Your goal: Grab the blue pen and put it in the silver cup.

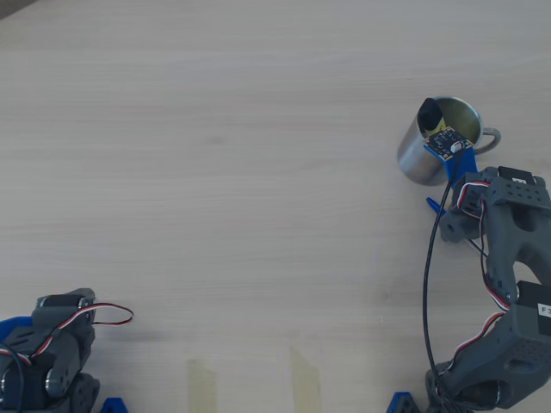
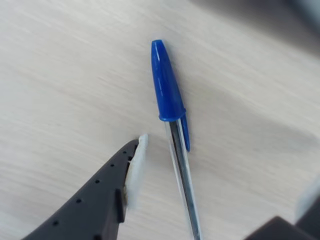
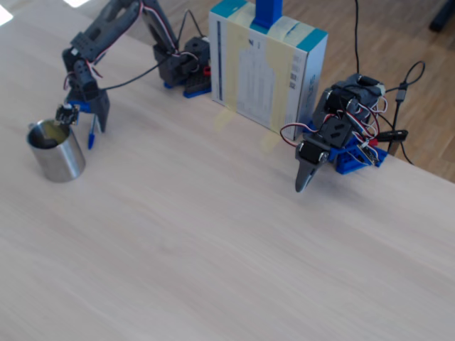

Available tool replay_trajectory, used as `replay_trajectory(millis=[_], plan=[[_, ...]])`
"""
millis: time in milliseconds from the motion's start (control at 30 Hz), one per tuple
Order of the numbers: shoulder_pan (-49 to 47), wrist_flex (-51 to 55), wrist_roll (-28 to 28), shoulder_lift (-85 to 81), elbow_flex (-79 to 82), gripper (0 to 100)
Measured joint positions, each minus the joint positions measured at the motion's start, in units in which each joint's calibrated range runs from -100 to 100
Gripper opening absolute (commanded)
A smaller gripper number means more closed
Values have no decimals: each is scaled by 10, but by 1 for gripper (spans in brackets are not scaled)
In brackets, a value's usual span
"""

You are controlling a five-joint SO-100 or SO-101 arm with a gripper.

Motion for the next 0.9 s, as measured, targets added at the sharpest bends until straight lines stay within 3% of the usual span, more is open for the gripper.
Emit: replay_trajectory(millis=[167, 433, 700, 900], plan=[[0, -10, 0, -1, 8, 32], [0, -13, 0, -3, 13, 29], [0, -13, 0, -3, 13, 16], [-3, -13, 0, -3, 10, 12]])
